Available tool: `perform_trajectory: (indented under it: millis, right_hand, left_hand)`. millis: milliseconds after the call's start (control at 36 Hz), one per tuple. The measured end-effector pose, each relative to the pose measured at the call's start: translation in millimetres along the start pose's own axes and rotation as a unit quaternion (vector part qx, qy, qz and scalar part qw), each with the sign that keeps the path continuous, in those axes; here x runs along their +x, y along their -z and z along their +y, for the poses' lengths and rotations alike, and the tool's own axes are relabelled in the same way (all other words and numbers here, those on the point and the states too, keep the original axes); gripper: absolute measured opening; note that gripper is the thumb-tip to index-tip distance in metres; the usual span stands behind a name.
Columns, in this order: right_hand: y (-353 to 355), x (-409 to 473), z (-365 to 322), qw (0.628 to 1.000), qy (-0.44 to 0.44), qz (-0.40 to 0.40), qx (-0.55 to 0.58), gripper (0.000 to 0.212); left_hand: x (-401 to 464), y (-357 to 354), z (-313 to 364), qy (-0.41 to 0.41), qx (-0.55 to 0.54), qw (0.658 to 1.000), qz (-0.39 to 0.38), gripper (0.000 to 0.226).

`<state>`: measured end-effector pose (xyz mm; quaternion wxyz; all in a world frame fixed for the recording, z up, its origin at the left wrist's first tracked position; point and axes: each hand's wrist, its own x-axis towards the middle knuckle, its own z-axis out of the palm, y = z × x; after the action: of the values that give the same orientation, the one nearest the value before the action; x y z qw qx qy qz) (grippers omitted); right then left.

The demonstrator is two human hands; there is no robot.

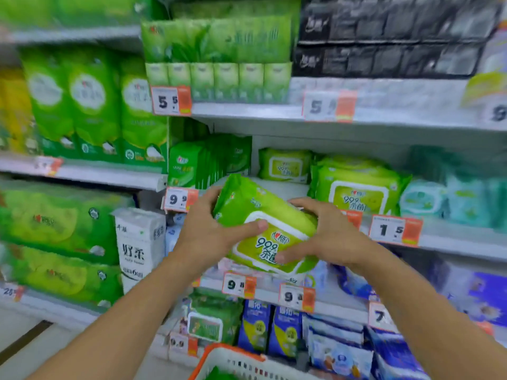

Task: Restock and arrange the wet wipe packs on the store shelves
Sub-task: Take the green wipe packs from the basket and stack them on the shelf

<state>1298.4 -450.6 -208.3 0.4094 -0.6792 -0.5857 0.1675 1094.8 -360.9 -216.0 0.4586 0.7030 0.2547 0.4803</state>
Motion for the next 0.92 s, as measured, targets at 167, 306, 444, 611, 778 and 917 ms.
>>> perform_trajectory:
  millis: [167,306,444,611,778,917]
  right_hand:
    - [34.5,70.8,-56.6,0.965,0.116,0.147,-0.185,0.106]
    - [28.0,152.5,-33.6,0.910,0.057,0.083,-0.402,0.112]
    - [18.5,206.2,-2.6,0.856,-0.021,-0.022,-0.517,0.098]
    - [-11.1,254.4,16.7,0.839,-0.028,0.003,-0.544,0.096]
    - [-19.7,289.0,41.6,0.834,-0.096,0.092,-0.535,0.055]
    - [-21.5,315.6,72.9,0.841,-0.077,0.136,-0.519,0.058]
  left_hand:
    - [92.9,4.1,5.5,-0.098,0.035,0.994,0.027,0.061]
    - [168.9,-2.2,-60.4,-0.044,0.177,0.982,-0.046,0.082]
    - [187.2,-29.1,-91.1,-0.019,0.364,0.918,-0.153,0.076]
    - [224.9,-32.6,-118.9,0.077,0.519,0.829,-0.195,0.069]
    - [246.7,-37.2,-125.3,0.068,0.626,0.722,-0.285,0.068]
    - [248.5,-34.5,-123.8,0.065,0.623,0.722,-0.294,0.062]
